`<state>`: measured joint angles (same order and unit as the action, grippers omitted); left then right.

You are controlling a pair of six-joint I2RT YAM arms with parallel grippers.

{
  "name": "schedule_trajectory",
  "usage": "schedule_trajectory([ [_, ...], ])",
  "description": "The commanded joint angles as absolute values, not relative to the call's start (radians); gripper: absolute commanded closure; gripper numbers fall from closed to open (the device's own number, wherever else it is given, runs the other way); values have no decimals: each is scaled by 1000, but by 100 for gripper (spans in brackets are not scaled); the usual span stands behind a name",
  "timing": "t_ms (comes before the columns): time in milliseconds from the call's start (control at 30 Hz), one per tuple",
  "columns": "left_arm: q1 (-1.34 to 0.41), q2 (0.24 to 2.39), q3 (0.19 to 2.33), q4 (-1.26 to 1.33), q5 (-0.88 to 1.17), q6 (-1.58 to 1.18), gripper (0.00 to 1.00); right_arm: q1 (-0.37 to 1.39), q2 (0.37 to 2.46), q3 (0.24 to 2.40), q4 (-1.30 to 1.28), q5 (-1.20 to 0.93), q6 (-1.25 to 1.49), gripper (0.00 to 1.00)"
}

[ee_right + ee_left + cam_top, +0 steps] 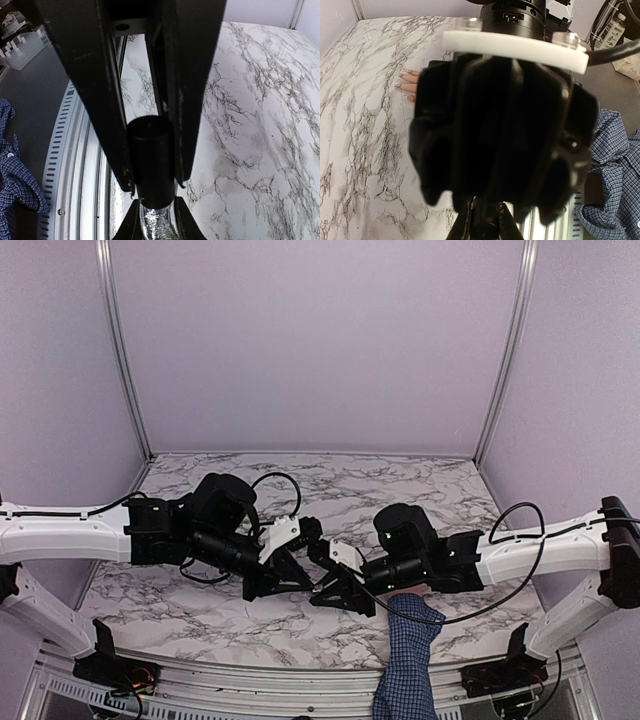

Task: Paint the nails
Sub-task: Unscrew the cap of the nail polish bottle.

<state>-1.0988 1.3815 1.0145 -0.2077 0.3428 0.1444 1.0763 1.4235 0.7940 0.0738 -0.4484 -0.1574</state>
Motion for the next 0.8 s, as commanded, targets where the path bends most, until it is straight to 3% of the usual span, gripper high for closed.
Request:
schedule_trajectory([
  [0,-1108,1371,1037,-210,336,157,100,1083,1433,821,89,-448,-155,100],
  [767,-1108,1354,1028,-224,313,161,100,1083,1436,820,60,-400,-158,100],
])
